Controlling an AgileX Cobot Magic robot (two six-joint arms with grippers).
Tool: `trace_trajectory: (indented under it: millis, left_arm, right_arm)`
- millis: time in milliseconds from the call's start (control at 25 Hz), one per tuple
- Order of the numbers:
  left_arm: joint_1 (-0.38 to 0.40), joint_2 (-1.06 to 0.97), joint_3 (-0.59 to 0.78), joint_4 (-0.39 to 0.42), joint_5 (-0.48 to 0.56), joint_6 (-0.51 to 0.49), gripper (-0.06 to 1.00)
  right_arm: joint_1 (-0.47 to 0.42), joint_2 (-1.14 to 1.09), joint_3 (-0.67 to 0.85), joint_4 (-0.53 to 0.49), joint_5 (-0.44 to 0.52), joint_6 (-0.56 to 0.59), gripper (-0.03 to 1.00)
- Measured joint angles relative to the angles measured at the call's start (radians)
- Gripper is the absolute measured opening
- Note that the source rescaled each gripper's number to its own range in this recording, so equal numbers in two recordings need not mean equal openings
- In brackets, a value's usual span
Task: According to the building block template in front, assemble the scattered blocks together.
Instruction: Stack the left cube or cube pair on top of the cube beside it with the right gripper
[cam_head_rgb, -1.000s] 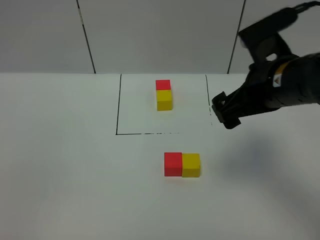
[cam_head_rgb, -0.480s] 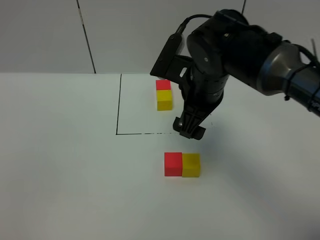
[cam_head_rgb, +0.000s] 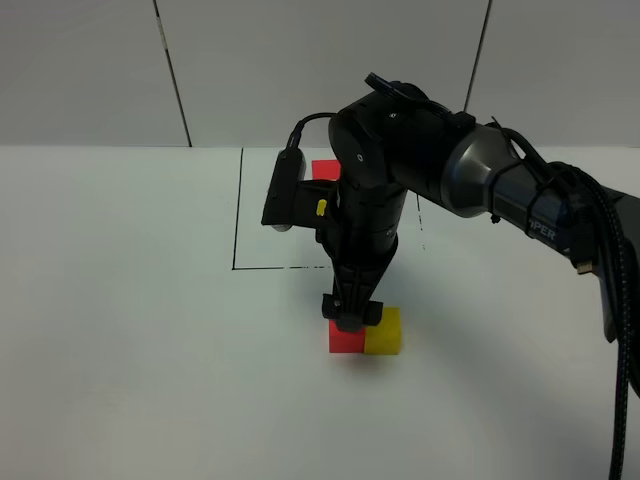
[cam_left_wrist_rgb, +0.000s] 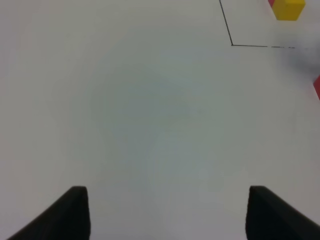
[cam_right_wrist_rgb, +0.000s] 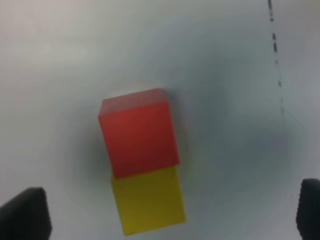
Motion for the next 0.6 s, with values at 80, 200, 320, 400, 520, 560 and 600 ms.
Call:
trace_trajectory:
  millis: [80,200,320,400,520,560,600]
  left_arm:
    - [0.000,0.000,0.000,0.000,0.000,0.000,0.46]
    - [0.000,0.000,0.000,0.000,0.000,0.000,0.46]
    - [0.000,0.000,0.000,0.000,0.000,0.000,0.46]
    - [0.000,0.000,0.000,0.000,0.000,0.000,0.47]
    - [0.000,0.000,0.000,0.000,0.000,0.000,0.47]
    - [0.000,0.000,0.000,0.000,0.000,0.000,0.47]
    - [0.000,0.000,0.000,0.000,0.000,0.000,0.47]
  right_arm:
    - [0.000,0.008,0.000,0.016,-0.007,-0.040,0.97]
    - [0.000,0.020,-0.001,0.030,-0.026,-0.067,0.96]
    - [0.000,0.044,-0.003,0.030,-0.035,-0.073,0.96]
    - [0.000,0.062,-0.003,0.030,-0.036,-0.073,0.95]
    - [0.000,0.092,-0.003,0.026,-0.037,-0.076,0.95]
    - [-0.002,0.099,-0.003,0.025,-0.037,-0.076,0.95]
    - [-0.005,0.106,-0.003,0.025,-0.037,-0.076,0.95]
